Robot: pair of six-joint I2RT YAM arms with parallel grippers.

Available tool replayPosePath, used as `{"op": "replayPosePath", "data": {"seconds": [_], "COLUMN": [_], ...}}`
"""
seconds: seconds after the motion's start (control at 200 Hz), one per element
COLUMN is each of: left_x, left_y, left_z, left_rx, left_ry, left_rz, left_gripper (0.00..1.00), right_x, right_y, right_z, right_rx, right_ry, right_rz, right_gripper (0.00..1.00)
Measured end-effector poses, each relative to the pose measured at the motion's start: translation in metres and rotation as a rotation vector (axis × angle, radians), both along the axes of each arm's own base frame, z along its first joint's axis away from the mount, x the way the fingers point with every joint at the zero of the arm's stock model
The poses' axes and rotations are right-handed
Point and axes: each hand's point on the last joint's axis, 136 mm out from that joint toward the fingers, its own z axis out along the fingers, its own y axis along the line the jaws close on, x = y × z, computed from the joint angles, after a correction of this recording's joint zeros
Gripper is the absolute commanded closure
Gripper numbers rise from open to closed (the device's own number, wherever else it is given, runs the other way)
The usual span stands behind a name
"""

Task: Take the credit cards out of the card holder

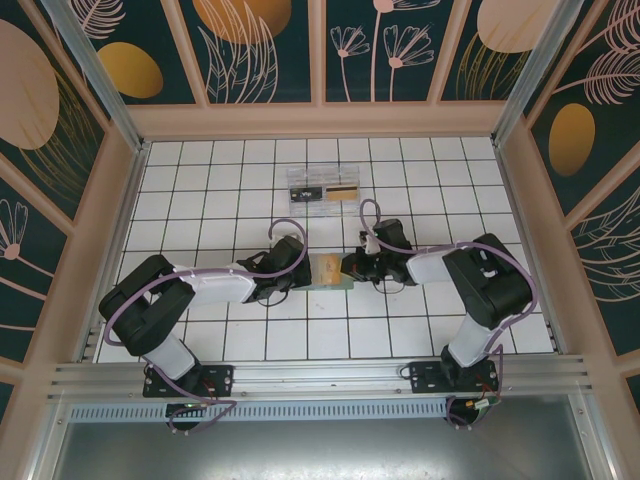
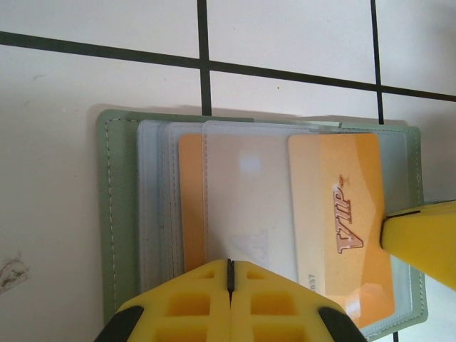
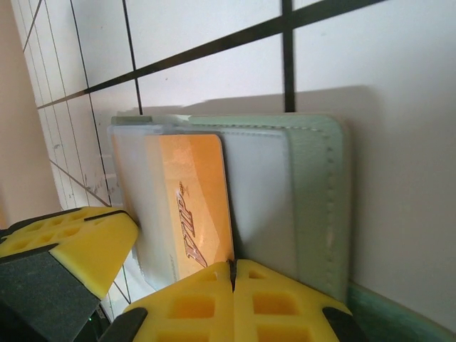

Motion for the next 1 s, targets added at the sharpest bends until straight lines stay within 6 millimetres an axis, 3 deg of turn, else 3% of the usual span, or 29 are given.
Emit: {"op": "replayPosePath", "data": {"seconds": [0.285,0.651,0.806,0.901,1.001], "left_x": [0.000,0.000,-0.002,-0.002,0.002], "left_y": [0.000,0.000,0.002,0.002,0.002], "left_z": [0.000,0.001,0.004,0.015,0.043], "left_rx": [0.000,-0.001,0.001,-0.019,-0.068], "left_ry": [0.000,-0.001,0.002,-0.009,-0.060], "left_rz": [0.000,0.000,0.001,0.010,0.026], "left_gripper": [1.00,1.00,0.81,0.58,0.36], "right_x": [0.001,0.005,0.001,0.005,0.012], "right_y": [-0.016,-0.046,-0.054,-0.057,-0.059], "right_z": [0.014,0.063,0.078,0.087,0.100], "right_rx": [0.021,0.033,0.002,-0.027,-0.061], "right_ry": [-0.036,-0.168,-0.223,-0.254,-0.301], "right_rz": [-0.031,-0.078,-0.071,-0.070,-0.070], "right_gripper": [1.00,1.00,1.00,1.00,1.00]}}
